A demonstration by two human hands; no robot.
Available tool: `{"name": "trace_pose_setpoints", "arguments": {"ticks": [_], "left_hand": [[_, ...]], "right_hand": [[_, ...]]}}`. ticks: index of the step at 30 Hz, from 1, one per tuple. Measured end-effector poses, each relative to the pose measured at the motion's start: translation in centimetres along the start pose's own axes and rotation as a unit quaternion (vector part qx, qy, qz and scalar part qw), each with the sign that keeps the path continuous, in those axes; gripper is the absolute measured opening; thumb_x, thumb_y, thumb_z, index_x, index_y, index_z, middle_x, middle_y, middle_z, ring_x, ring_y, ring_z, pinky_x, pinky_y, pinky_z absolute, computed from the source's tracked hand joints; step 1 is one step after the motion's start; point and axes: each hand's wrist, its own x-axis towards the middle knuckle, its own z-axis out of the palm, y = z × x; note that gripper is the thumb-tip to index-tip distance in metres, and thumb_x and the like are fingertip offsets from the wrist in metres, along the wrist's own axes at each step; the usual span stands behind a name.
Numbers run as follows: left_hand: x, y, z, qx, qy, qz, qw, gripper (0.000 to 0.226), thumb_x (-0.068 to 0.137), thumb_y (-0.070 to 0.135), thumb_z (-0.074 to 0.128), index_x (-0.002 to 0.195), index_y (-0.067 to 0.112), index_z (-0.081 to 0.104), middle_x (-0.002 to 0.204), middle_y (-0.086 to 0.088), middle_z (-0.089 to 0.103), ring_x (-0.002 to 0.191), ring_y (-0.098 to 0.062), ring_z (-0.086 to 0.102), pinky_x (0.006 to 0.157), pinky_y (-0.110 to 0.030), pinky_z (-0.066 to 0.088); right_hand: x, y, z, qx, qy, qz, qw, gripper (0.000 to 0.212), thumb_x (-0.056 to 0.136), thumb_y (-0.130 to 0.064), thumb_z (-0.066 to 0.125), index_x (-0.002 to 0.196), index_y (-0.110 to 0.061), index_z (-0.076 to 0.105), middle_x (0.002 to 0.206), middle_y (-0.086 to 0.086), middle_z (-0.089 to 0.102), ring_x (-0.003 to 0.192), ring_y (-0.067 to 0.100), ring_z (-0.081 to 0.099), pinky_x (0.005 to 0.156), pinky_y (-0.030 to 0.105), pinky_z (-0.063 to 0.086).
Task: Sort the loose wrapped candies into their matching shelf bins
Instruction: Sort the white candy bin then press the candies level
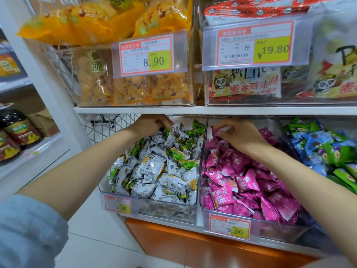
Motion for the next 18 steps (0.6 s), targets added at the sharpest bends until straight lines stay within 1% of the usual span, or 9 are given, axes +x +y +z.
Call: {"name": "trace_pose_setpoints", "arguments": {"ticks": [1, 3, 6, 8, 10, 12, 14, 16, 18], "left_hand": [[0.0, -0.1, 0.0, 0.001, 0.006, 0.001, 1.0, 0.05, 0.086, -0.017, 0.038, 0.072, 0.019, 0.069, 0.113, -0.016, 0.064, 0.114, -0.026, 0.056, 0.105, -0.043, 0.04], [0.2, -0.3, -0.1, 0.01, 0.002, -0.013, 1.0, 0.044, 0.088, -0.01, 0.041, 0.07, 0.019, 0.069, 0.114, -0.011, 0.065, 0.114, -0.022, 0.056, 0.106, -0.04, 0.039], [1.1, -0.4, 0.3, 0.124, 0.007, -0.054, 0.991, 0.022, 0.095, 0.019, 0.046, 0.093, 0.017, 0.068, 0.114, 0.0, 0.064, 0.111, -0.016, 0.055, 0.103, -0.032, 0.039], [1.5, 0.6, 1.1, 0.199, 0.014, -0.054, 0.978, 0.022, 0.096, 0.022, 0.045, 0.108, 0.016, 0.062, 0.113, 0.004, 0.06, 0.101, -0.013, 0.053, 0.088, -0.02, 0.039], [1.7, 2.5, 2.3, 0.192, -0.01, -0.021, 0.981, 0.023, 0.096, 0.024, 0.046, 0.116, 0.02, 0.057, 0.12, -0.001, 0.057, 0.092, -0.013, 0.053, 0.078, -0.02, 0.039], [2.0, 4.0, 3.7, 0.189, -0.103, 0.014, 0.977, 0.033, 0.094, 0.034, 0.052, 0.125, 0.024, 0.05, 0.133, 0.0, 0.05, 0.108, -0.017, 0.053, 0.089, -0.023, 0.041], [2.8, 4.0, 5.0, 0.251, -0.2, 0.009, 0.947, 0.052, 0.09, 0.041, 0.056, 0.136, 0.024, 0.039, 0.139, 0.0, 0.044, 0.121, -0.02, 0.047, 0.094, -0.024, 0.036], [3.7, 3.3, 5.8, 0.336, -0.229, 0.005, 0.914, 0.065, 0.087, 0.045, 0.057, 0.143, 0.03, 0.028, 0.139, -0.004, 0.044, 0.124, -0.025, 0.044, 0.096, -0.031, 0.036], [4.2, 2.8, 6.3, 0.38, -0.219, 0.017, 0.899, 0.068, 0.085, 0.043, 0.058, 0.144, 0.034, 0.025, 0.139, -0.003, 0.045, 0.128, -0.025, 0.04, 0.103, -0.039, 0.029]], "right_hand": [[0.0, -0.1, 0.0, 0.001, -0.003, 0.0, 1.0, 0.016, 0.091, -0.011, 0.056, 0.094, -0.022, 0.067, 0.071, -0.023, 0.049, 0.064, -0.007, 0.048, 0.051, -0.002, 0.034], [-0.1, -0.2, 0.0, 0.0, -0.007, -0.004, 1.0, 0.015, 0.092, -0.011, 0.056, 0.093, -0.023, 0.066, 0.07, -0.023, 0.049, 0.062, -0.007, 0.047, 0.05, -0.002, 0.033], [-0.1, -0.2, 0.0, 0.001, -0.011, -0.008, 1.0, 0.015, 0.092, -0.012, 0.056, 0.093, -0.023, 0.067, 0.071, -0.024, 0.05, 0.065, -0.009, 0.047, 0.054, -0.005, 0.032], [-0.1, -0.1, 0.1, 0.002, -0.016, -0.009, 1.0, 0.016, 0.092, -0.012, 0.056, 0.092, -0.025, 0.066, 0.076, -0.023, 0.053, 0.068, -0.011, 0.047, 0.056, -0.007, 0.032], [-0.1, -0.2, 0.2, 0.003, -0.025, -0.009, 1.0, 0.015, 0.092, -0.013, 0.056, 0.093, -0.025, 0.066, 0.079, -0.022, 0.052, 0.069, -0.012, 0.046, 0.057, -0.008, 0.032], [-0.1, -0.1, 0.2, -0.001, -0.03, -0.007, 1.0, 0.015, 0.092, -0.013, 0.056, 0.095, -0.024, 0.066, 0.076, -0.025, 0.05, 0.069, -0.012, 0.045, 0.058, -0.005, 0.034], [-0.2, 0.0, 0.3, -0.009, -0.034, -0.005, 0.999, 0.015, 0.091, -0.013, 0.057, 0.096, -0.023, 0.067, 0.079, -0.022, 0.054, 0.07, -0.013, 0.045, 0.065, 0.0, 0.034], [-0.1, 0.2, 0.4, -0.014, -0.037, -0.003, 0.999, 0.015, 0.091, -0.014, 0.058, 0.098, -0.023, 0.068, 0.089, -0.018, 0.057, 0.071, -0.015, 0.044, 0.071, 0.001, 0.031], [-0.3, 0.2, 0.6, -0.006, -0.04, 0.0, 0.999, 0.016, 0.091, -0.016, 0.059, 0.101, -0.025, 0.067, 0.087, -0.018, 0.057, 0.07, -0.011, 0.047, 0.064, -0.001, 0.035]]}}
